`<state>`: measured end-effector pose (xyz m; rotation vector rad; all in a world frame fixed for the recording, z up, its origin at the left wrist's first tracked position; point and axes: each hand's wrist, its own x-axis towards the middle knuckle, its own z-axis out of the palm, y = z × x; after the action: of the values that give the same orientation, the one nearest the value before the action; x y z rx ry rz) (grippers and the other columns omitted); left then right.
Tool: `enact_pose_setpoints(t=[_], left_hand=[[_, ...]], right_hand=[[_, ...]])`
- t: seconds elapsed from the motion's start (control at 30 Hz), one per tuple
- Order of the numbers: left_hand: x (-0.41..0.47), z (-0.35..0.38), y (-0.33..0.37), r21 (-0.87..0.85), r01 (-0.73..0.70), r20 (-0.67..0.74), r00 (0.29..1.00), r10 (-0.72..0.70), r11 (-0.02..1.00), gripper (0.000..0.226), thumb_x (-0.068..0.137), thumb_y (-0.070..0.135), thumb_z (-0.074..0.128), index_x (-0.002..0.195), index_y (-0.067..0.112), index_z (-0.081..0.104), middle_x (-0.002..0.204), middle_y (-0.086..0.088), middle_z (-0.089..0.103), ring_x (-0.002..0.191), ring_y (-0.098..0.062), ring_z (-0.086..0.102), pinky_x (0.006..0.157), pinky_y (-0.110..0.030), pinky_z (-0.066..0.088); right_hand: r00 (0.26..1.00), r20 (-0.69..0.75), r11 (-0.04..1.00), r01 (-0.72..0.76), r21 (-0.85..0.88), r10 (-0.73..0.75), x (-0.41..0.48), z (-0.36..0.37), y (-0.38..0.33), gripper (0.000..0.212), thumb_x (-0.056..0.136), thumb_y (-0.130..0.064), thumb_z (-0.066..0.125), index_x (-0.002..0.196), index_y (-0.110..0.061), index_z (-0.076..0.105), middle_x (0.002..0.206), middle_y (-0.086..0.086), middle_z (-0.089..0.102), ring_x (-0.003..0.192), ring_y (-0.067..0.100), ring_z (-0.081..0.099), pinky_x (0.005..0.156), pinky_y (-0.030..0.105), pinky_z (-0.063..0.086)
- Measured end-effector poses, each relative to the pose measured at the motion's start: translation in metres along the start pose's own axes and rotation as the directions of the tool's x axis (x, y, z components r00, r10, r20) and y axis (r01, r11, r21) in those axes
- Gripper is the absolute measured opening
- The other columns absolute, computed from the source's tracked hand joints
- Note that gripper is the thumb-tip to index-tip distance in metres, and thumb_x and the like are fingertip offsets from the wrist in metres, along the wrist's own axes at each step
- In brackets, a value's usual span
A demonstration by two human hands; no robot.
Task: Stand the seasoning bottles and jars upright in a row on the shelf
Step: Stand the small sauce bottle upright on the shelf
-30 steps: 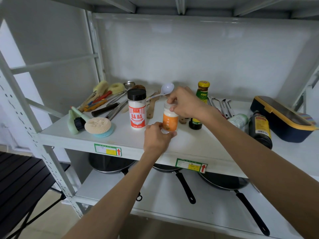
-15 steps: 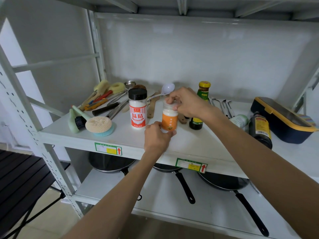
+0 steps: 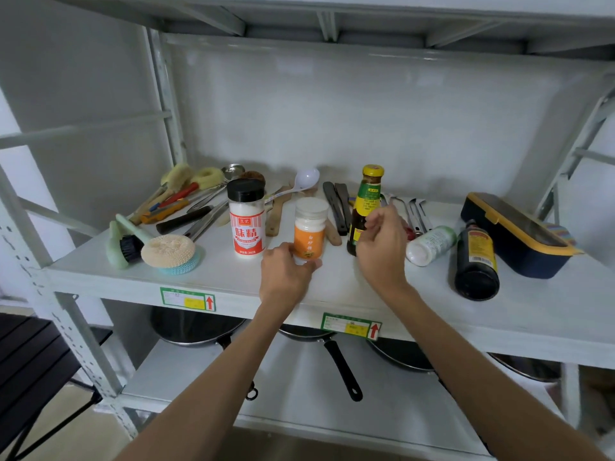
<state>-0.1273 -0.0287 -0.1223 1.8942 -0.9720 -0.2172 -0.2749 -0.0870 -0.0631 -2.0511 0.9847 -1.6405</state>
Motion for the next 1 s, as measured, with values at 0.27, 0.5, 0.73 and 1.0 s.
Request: enact_pose_setpoints(t=[0.27,0.5,0.73,1.0], left_hand=[[-0.003,-0.001,0.003,0.02,-0.006,-0.008,1.0,0.006,1.0,0.061,0.073,0.048,0.079,0.121,0.015,0.061,0.116,-0.005,0.065,0.101,-0.019,0.06,0.089,-0.034,0.049],[-0.003,-0.002,0.005,0.026,-0.008,-0.009,1.0,0.008,1.0,0.062,0.074,0.047,0.079,0.123,0.015,0.06,0.118,-0.005,0.066,0.107,-0.021,0.059,0.093,-0.036,0.048],[-0.039,-0.02,0.024,0.111,-0.256,-0.099,0.959,0.267,0.96,0.076,0.079,0.03,0.077,0.142,0.011,0.04,0.14,-0.007,0.048,0.131,-0.02,0.036,0.108,-0.029,0.028],[-0.054,-0.041,0.113,-0.006,-0.654,-0.002,0.757,0.654,0.757,0.051,0.085,0.003,0.057,0.135,0.009,0.051,0.135,0.002,0.053,0.128,-0.005,0.037,0.101,0.003,0.013]], right_hand=[[0.92,0.137,0.927,-0.35,-0.136,0.368,-0.011,0.016,0.04,0.064,0.078,0.001,0.062,0.134,0.003,0.03,0.135,0.019,0.033,0.128,0.032,0.035,0.101,0.029,0.03],[0.85,0.359,0.893,-0.441,0.088,0.385,-0.002,0.01,0.05,0.083,0.081,-0.003,0.063,0.149,-0.021,0.017,0.114,0.001,0.06,0.1,0.018,0.059,0.074,0.026,0.044],[0.852,0.326,0.904,-0.426,-0.023,0.409,-0.002,0.012,0.05,0.066,0.081,-0.003,0.062,0.14,-0.013,0.033,0.117,0.009,0.062,0.106,0.026,0.059,0.081,0.03,0.043],[0.868,0.308,0.919,-0.386,-0.076,0.39,-0.003,0.019,0.061,0.047,0.083,-0.015,0.064,0.123,-0.023,0.039,0.113,0.002,0.063,0.103,0.023,0.062,0.088,0.046,0.053]])
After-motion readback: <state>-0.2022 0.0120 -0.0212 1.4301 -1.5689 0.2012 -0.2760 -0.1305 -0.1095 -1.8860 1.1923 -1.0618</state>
